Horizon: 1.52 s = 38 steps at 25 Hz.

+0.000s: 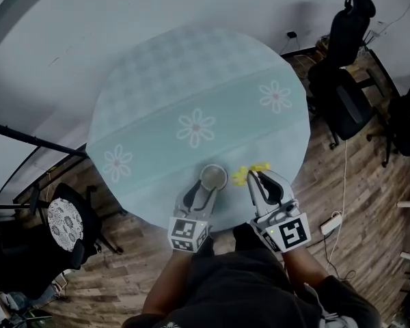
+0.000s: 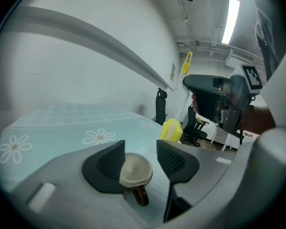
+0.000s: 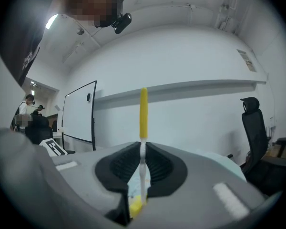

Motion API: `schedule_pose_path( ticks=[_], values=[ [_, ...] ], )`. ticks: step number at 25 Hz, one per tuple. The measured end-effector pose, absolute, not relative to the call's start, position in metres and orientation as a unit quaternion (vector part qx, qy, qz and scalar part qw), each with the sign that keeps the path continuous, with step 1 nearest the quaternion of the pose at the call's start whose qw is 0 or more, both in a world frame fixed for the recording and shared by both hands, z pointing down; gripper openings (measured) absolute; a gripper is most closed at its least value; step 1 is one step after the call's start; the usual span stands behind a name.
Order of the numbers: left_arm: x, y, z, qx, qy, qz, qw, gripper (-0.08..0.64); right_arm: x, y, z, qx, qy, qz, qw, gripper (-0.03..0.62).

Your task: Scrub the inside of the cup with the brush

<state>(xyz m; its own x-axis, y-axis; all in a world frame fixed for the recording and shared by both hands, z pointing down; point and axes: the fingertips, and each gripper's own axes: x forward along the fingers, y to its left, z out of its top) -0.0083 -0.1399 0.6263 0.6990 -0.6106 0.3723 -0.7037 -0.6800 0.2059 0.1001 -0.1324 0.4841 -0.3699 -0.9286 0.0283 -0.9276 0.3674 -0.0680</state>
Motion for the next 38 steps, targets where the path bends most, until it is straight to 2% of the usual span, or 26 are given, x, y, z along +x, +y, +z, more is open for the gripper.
schedule_pose_path(
  ticks=[4,6,9,26,38],
  values=[
    [-0.006,-0.138,0.659,0.891,-0.374,0.183,0.181,0.336,0.102,-0.139,0.491,-0.558,0.829,-0.041,0.007,0.035],
    [-0.003,-0.137,0.677,0.883,-0.372,0.217,0.184,0.486,0.103,-0.143,0.495,-0.556,0.83,-0.044,0.007,0.035],
    [0.003,-0.138,0.698,0.874,-0.371,0.255,0.183,0.597,0.105,-0.147,0.502,-0.551,0.833,-0.047,0.008,0.035],
    [0.017,-0.16,0.764,0.836,-0.392,0.312,0.223,0.598,0.13,-0.164,0.526,-0.55,0.833,-0.059,-0.004,0.035],
    [0.021,-0.183,0.781,0.824,-0.412,0.326,0.212,0.592,0.145,-0.178,0.536,-0.541,0.838,-0.065,-0.01,0.035]
  ],
)
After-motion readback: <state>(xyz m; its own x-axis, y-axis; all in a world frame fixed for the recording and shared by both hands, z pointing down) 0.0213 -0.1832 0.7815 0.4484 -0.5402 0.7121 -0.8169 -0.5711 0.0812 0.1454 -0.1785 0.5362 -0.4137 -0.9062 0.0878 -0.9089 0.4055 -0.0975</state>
